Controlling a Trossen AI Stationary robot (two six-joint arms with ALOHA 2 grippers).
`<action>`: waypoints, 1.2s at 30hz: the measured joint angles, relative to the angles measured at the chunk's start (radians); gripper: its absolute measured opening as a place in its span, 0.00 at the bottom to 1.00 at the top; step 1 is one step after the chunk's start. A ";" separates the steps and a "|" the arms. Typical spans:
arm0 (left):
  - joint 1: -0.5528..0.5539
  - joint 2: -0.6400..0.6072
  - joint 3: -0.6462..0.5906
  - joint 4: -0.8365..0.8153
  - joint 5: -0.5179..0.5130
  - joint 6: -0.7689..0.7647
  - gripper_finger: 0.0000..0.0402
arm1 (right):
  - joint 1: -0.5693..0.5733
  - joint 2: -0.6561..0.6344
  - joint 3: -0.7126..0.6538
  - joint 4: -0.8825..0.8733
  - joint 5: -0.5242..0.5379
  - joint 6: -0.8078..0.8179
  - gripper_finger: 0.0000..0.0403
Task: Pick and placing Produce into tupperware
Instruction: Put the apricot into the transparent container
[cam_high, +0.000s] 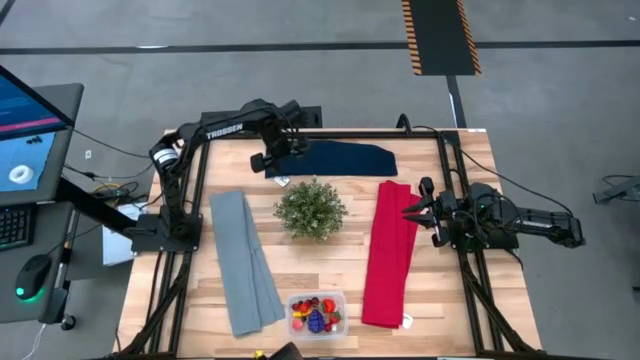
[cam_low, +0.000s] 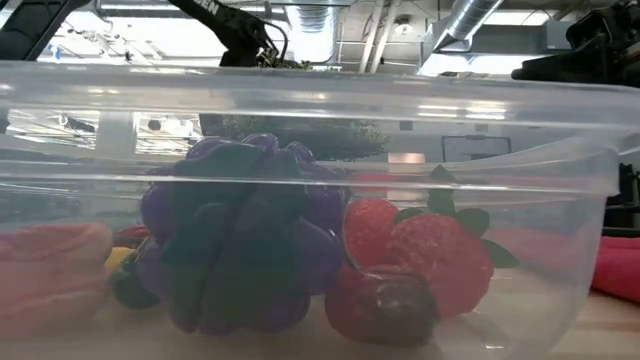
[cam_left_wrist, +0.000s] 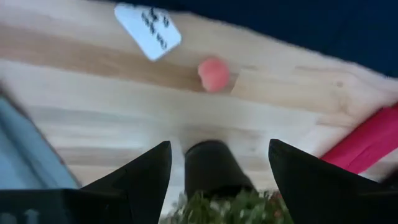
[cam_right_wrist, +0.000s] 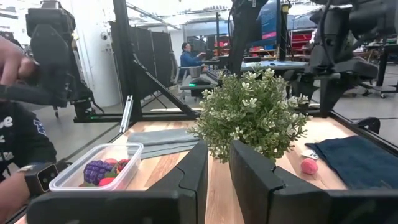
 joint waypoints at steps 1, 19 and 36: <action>0.002 0.000 -0.007 0.013 -0.003 -0.001 0.64 | 0.000 0.000 0.000 0.000 0.000 0.000 0.23; -0.017 0.011 -0.179 0.267 0.007 -0.064 0.64 | 0.000 0.000 0.000 0.000 0.000 0.000 0.23; -0.035 0.156 -0.172 0.337 0.045 -0.040 0.64 | 0.000 -0.001 0.000 0.000 0.000 0.000 0.23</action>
